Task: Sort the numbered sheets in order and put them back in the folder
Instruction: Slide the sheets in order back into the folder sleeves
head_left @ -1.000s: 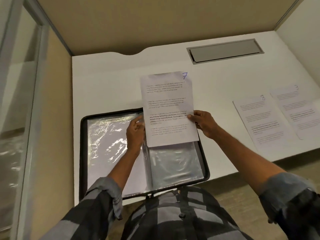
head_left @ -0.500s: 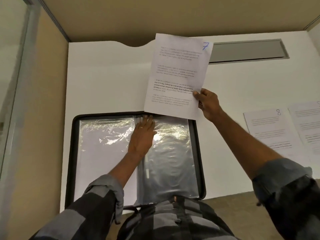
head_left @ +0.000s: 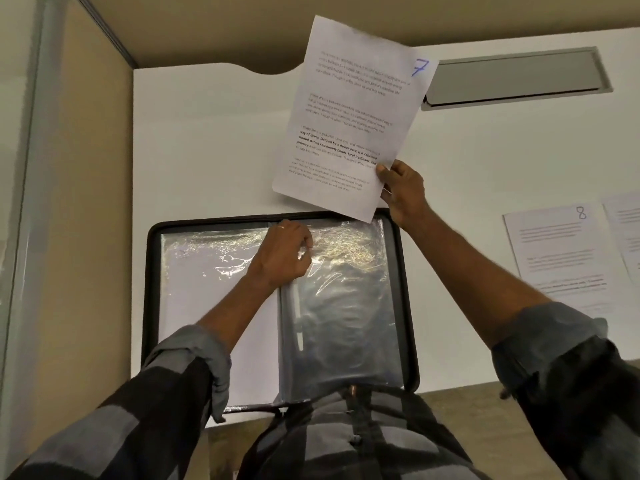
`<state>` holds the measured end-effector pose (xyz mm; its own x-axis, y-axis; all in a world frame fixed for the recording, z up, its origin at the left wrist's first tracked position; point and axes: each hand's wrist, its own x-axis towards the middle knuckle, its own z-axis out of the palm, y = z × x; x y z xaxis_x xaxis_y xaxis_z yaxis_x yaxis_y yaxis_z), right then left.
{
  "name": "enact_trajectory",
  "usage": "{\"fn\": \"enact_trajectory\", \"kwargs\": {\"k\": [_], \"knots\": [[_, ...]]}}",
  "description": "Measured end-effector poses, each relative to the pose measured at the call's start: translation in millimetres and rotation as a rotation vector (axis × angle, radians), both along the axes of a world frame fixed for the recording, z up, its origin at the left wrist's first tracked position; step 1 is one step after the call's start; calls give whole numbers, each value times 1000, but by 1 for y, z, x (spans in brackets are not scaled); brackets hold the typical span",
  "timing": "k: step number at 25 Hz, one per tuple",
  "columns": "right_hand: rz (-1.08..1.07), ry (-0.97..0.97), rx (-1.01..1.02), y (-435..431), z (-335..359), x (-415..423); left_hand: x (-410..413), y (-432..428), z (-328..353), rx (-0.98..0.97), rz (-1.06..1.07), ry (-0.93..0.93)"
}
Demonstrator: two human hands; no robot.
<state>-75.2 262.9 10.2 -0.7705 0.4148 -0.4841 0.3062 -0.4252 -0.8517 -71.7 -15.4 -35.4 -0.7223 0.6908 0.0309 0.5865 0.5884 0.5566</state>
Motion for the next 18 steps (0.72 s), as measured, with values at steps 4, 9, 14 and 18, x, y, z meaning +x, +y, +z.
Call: {"fn": "enact_trajectory", "kwargs": {"k": [4,9,14,18], "knots": [[17,8,-15,-5,-2,-6,-9,10,13,-76,32,-208],[42,29,-19,-9,1,-12,-18,22,23,8,55,-99],[101,65,-15,-16,7,-19,-15,21,28,77,36,-70],[142,72,1,-19,10,-19,-9,28,24,-35,-11,-39]]}}
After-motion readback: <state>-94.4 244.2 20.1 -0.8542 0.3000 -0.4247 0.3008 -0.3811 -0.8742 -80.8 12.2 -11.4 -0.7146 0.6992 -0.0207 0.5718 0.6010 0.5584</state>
